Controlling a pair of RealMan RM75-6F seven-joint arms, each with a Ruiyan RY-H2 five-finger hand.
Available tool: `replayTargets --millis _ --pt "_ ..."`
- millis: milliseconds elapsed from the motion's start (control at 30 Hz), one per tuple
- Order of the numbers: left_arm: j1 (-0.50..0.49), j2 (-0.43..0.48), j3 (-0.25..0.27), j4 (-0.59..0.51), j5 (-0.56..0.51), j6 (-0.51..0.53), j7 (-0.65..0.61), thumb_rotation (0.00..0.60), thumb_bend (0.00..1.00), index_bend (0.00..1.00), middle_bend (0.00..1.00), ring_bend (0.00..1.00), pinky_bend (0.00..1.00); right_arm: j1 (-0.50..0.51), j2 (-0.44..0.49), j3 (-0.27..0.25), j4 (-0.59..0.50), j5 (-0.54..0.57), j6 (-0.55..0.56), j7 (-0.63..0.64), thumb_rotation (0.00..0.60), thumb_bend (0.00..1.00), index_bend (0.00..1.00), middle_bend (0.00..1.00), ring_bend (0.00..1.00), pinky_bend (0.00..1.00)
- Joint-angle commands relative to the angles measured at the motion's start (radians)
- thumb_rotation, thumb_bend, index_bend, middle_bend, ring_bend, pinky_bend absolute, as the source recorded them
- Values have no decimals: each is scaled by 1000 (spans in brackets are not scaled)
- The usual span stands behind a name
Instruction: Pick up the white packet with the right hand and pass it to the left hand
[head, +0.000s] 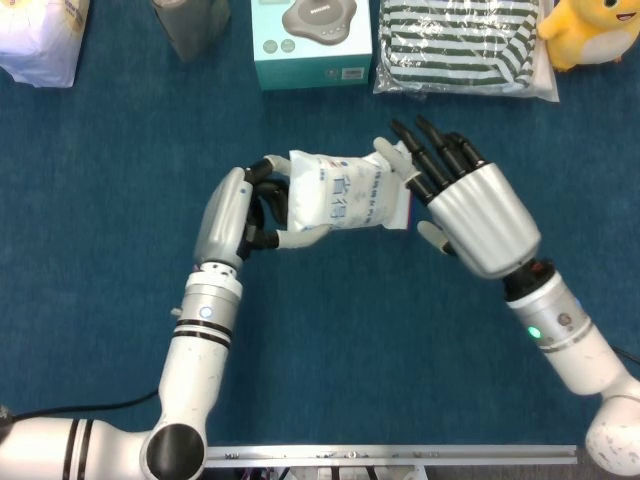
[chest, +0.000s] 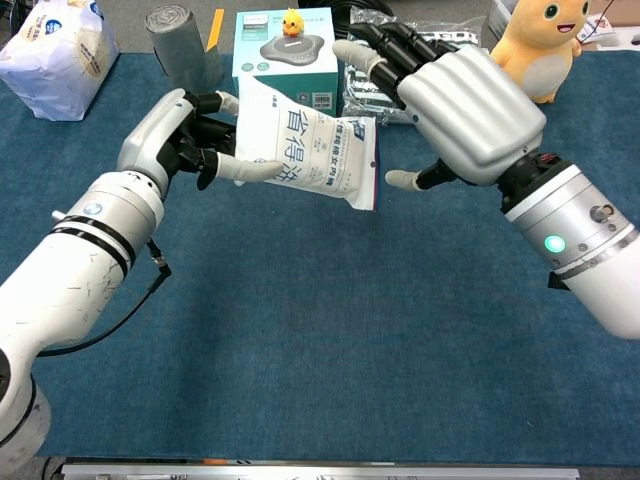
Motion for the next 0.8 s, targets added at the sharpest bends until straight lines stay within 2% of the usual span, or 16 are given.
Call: replayTargets --millis 33,333,467,667,800 --pt "17 24 7 6 30 16 4 600 11 690 753 658 849 -27 59 -15 -49 -35 37 23 600 0 0 0 0 238" --pt "90 114 50 32 186 45 -58 600 12 679 751 652 847 -117 231 -85 -178 -43 78 18 600 0 0 13 0 237" --pt "126 168 80 62 305 55 -117 600 12 675 750 649 842 -161 293 -116 -212 -41 101 39 600 0 0 34 0 237" --pt "179 222 148 161 553 138 -179 600 12 674 749 648 841 -231 375 -165 -231 -64 148 95 600 0 0 57 6 237" --pt "219 246 187 208 658 199 -193 600 12 675 749 648 841 -283 403 -190 -228 -82 194 142 600 0 0 74 14 236"
